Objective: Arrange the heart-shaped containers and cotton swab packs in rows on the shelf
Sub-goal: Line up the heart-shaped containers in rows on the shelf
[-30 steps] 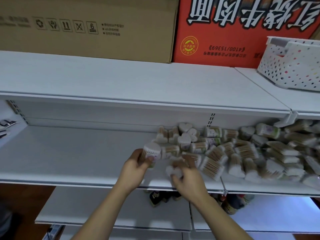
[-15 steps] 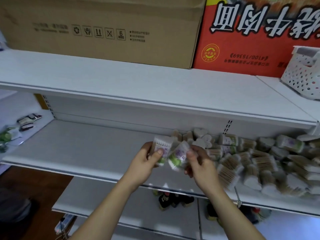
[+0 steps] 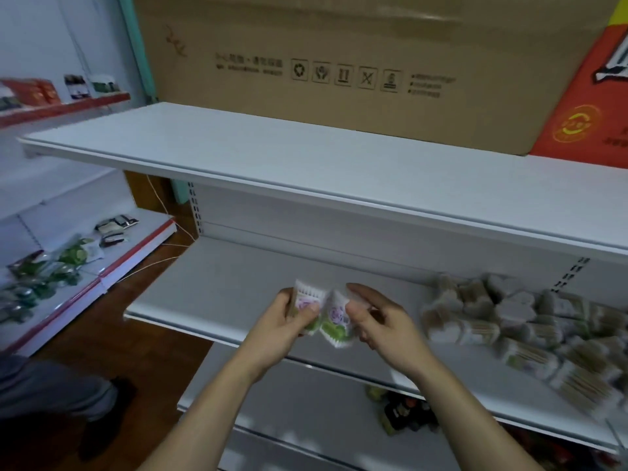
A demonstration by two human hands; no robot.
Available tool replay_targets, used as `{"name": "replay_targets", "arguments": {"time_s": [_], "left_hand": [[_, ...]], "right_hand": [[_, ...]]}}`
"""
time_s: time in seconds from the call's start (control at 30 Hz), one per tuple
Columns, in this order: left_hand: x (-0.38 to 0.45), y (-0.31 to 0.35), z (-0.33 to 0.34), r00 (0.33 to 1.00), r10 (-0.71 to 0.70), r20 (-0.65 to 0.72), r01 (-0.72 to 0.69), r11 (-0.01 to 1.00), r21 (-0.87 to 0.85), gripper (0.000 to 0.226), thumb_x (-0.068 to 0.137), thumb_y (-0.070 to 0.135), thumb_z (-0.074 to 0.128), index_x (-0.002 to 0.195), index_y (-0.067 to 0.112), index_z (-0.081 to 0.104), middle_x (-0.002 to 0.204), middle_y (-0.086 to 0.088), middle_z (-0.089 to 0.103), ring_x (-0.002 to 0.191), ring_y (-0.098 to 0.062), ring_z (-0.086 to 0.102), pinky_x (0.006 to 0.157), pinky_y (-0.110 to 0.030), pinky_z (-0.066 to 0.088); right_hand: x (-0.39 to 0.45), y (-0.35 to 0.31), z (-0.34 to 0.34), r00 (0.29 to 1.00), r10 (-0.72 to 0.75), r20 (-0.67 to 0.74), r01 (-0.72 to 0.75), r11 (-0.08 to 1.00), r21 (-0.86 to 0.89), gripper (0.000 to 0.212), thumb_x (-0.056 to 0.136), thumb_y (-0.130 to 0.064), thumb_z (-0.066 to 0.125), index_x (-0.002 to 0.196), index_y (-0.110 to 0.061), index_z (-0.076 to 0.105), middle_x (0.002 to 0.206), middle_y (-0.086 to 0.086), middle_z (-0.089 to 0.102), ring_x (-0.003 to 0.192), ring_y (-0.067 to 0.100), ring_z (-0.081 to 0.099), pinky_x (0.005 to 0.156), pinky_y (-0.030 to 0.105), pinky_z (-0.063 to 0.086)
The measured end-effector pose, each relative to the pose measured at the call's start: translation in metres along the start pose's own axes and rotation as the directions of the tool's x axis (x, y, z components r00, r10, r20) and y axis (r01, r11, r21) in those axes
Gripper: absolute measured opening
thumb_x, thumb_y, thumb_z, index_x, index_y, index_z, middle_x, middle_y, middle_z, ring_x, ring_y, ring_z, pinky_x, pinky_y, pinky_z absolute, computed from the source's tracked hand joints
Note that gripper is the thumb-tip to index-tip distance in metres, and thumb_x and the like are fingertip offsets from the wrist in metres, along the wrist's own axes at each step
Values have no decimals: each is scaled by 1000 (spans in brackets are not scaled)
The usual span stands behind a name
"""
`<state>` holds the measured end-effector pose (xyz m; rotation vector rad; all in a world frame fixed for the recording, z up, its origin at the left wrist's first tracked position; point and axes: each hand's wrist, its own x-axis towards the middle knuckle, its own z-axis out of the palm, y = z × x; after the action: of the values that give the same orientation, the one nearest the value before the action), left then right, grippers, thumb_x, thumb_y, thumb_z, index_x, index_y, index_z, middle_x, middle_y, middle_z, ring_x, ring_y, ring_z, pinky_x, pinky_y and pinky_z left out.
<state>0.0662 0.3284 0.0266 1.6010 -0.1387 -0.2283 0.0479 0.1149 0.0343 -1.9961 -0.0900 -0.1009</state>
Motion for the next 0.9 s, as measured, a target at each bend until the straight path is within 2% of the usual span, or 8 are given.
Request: {"name": "replay_targets", "arguments": {"time_s": [0.13, 0.3, 0.37, 0.43, 0.53, 0.63, 0.8, 0.9], "left_hand": [[1, 2, -88, 999, 17, -34, -14, 995, 96, 42, 81, 47, 70, 115, 24, 62, 108, 8, 74, 101, -6, 69, 95, -33, 54], [6, 2, -176, 996, 1, -88, 10, 992, 129, 45, 77, 49, 71, 114, 25, 62, 108, 7, 74, 101, -6, 69, 97, -34, 54], [12, -1, -203, 994, -17, -108, 32, 990, 138, 46, 78, 48, 72, 116, 25, 61, 110, 6, 73, 103, -6, 68, 98, -35, 53], [21, -4, -223, 992, -31, -122, 49, 988, 149, 41, 82, 43, 73, 118, 27, 60, 112, 7, 72, 106, -7, 67, 97, -31, 53], [32, -6, -241, 989, -31, -145, 53, 987, 152, 30, 87, 40, 70, 114, 36, 57, 113, 13, 68, 105, -3, 65, 89, -21, 51], [39, -8, -253, 985, -32, -168, 58, 987, 151, 29, 87, 44, 69, 112, 40, 55, 113, 15, 68, 103, -2, 64, 78, -12, 48], [49, -8, -272, 985, -39, -170, 63, 989, 137, 32, 90, 33, 70, 117, 35, 53, 105, 23, 64, 92, 11, 60, 67, -2, 45], [57, -10, -285, 991, -42, -131, 58, 991, 122, 34, 89, 30, 72, 118, 34, 55, 107, 20, 65, 98, 6, 62, 68, -2, 46]], "right_hand": [[28, -33, 70, 996, -83, 17, 85, 980, -182, 57, 82, -53, 73, 133, -33, 59, 104, -14, 67, 75, 1, 63, 73, 15, 48], [74, -57, 136, 999, -39, -16, 32, 944, -327, 49, 88, -45, 69, 132, -33, 50, 89, -18, 57, 73, -4, 55, 62, 4, 35], [101, -64, 158, 1000, -28, 5, 28, 937, -348, 48, 90, -44, 67, 132, -29, 50, 99, -13, 59, 77, -1, 53, 64, 7, 35], [130, -68, 181, 997, -81, 18, 81, 916, -392, 49, 91, -44, 67, 135, -25, 52, 113, -6, 62, 88, 7, 56, 75, 18, 39], [175, -65, 218, 992, -123, 27, 123, 897, -425, 53, 91, -43, 67, 138, -22, 55, 128, 3, 62, 106, 21, 61, 91, 31, 47], [212, -62, 252, 992, -121, 47, 129, 873, -471, 51, 94, -39, 64, 140, -19, 54, 137, 8, 57, 117, 27, 57, 101, 36, 46], [247, -60, 290, 995, -91, 37, 97, 864, -494, 42, 93, -32, 65, 130, -14, 61, 132, 8, 60, 115, 27, 59, 97, 34, 45], [257, -54, 305, 998, -59, 0, 51, 858, -512, 36, 92, -29, 65, 124, -12, 64, 127, 7, 61, 112, 25, 59, 92, 30, 43]]}}
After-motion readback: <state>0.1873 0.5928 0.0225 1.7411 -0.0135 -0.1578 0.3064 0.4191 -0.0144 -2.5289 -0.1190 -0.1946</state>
